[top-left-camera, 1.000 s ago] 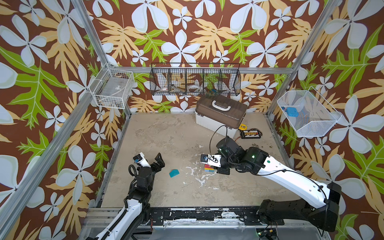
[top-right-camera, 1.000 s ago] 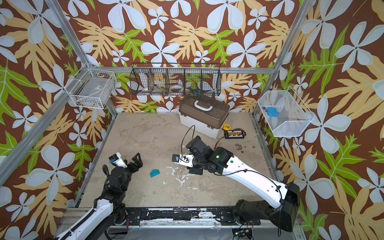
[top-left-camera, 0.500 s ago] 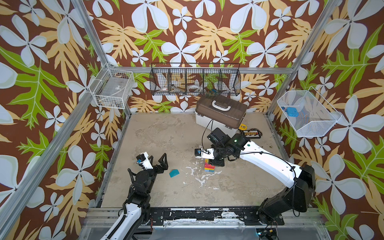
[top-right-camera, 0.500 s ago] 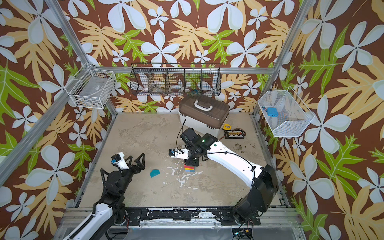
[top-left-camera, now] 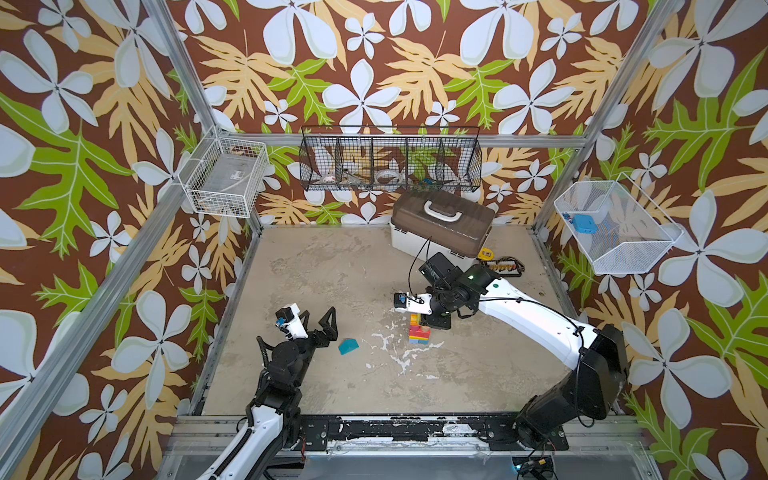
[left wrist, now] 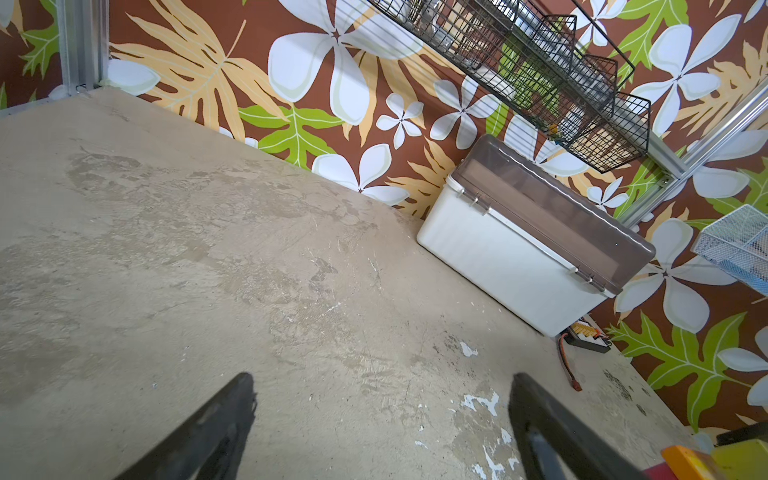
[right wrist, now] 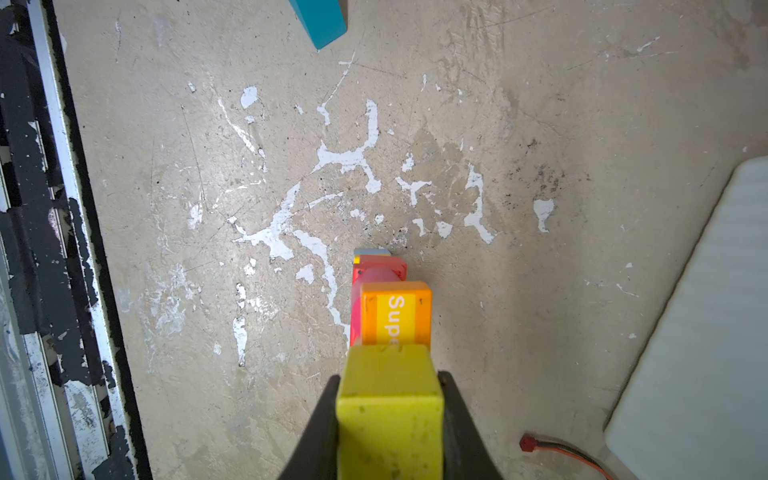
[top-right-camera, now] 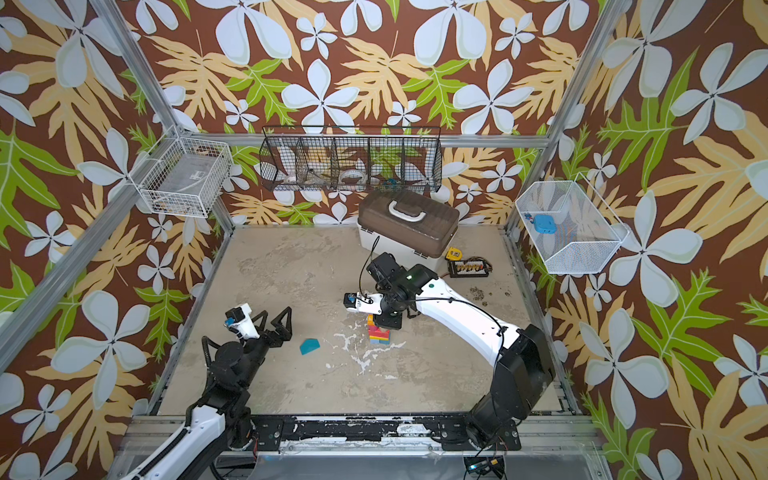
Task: Build the wood block tower
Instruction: 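Carry the yellow cube with the right gripper above the orange block, then lower the yellow cube onto the orange block and open the right gripper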
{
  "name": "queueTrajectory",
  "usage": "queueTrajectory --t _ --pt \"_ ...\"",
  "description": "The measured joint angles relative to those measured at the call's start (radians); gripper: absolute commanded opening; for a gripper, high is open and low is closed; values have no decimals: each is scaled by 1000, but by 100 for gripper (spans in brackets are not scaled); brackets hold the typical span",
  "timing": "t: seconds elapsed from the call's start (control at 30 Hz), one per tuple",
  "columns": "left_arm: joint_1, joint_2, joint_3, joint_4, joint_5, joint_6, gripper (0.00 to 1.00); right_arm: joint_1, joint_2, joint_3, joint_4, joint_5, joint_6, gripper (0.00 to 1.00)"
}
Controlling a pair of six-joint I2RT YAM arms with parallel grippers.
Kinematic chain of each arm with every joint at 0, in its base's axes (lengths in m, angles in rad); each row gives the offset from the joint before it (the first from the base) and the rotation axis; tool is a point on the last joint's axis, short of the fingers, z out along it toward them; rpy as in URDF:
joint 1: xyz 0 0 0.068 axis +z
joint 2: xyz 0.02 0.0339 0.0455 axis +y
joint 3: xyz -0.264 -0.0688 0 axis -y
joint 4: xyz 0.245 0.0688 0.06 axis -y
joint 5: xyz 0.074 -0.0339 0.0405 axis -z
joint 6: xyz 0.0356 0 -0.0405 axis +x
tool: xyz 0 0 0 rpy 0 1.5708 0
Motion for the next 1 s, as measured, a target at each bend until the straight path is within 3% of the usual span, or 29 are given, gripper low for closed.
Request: queueTrajectory --t 0.47,0.8,1.0 --pt "-15 22 0 1 2 19 96 -11 0 -6 34 -5 0 11" --pt "-18 23 0 1 2 19 96 -16 8 -6 48 -15 1 20" --pt "-18 24 0 1 2 19 96 -16 9 -6 49 -16 2 31"
